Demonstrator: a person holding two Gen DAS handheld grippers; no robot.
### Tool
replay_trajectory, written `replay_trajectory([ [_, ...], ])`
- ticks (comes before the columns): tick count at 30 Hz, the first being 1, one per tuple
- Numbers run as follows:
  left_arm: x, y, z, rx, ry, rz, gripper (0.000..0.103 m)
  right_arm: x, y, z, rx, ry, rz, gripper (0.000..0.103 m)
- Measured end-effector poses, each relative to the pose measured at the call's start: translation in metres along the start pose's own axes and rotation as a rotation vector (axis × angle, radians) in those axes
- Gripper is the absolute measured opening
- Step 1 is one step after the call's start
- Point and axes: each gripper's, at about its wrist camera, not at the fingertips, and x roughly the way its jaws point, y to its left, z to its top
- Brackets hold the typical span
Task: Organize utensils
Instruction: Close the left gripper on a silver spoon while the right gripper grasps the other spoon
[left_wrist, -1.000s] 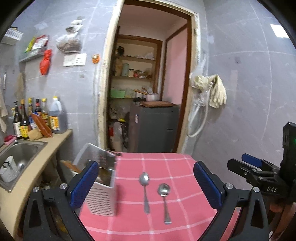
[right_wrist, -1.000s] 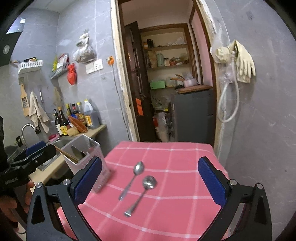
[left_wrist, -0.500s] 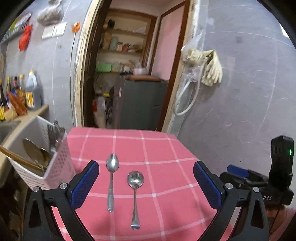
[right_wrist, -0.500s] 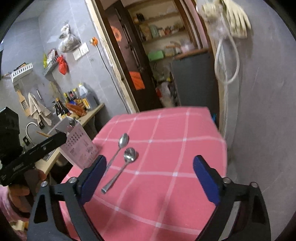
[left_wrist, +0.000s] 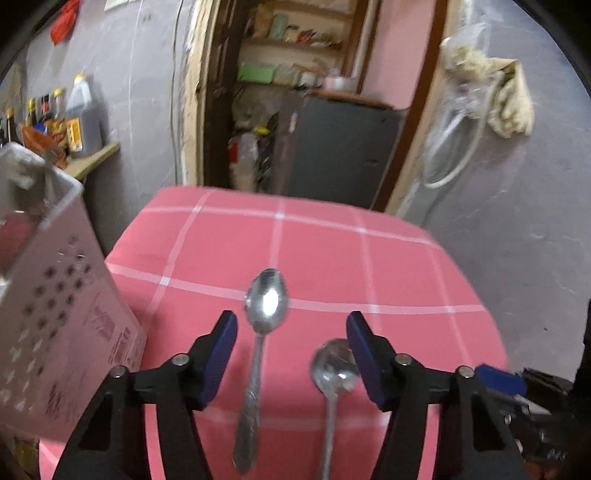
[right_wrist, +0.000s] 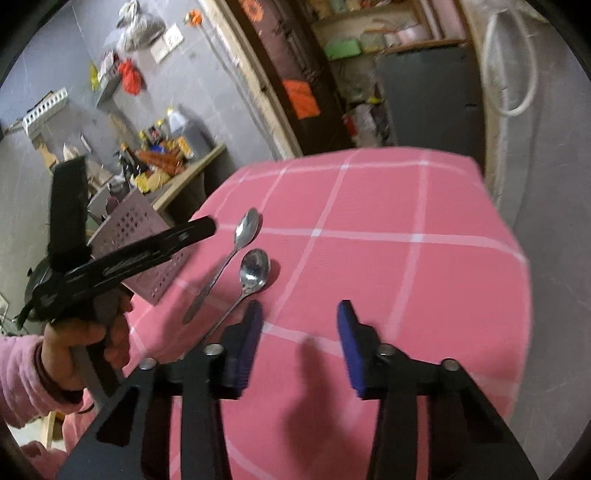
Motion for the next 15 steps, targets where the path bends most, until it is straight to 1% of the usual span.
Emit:
replay_trajectory([
  [1,0.009,0.003,0.002,-0.014,0.021,0.011,0.054,0.008,0.002,0.003,-0.001,0.018,0.011,0.033],
  [3,0.024,0.01,0.004,-0.05,0.05,0.01,0.052,0.024,0.003,0.008,0.003,0.057,0.037,0.031],
  [5,0.037,0.016,0.007,-0.075,0.078,0.021,0.051,0.038,0.004,0.013,0.011,0.083,0.061,0.031],
  [8,0.055,0.023,0.01,-0.097,0.113,0.028,0.047,0.056,0.006,0.02,0.013,0.112,0.086,0.03],
  [12,0.07,0.03,0.015,-0.12,0.138,0.02,0.04,0.081,0.014,0.028,0.004,0.149,0.131,0.027],
  [15,0.076,0.033,0.02,-0.123,0.138,-0.001,0.038,0.095,0.017,0.03,0.004,0.175,0.147,0.023],
])
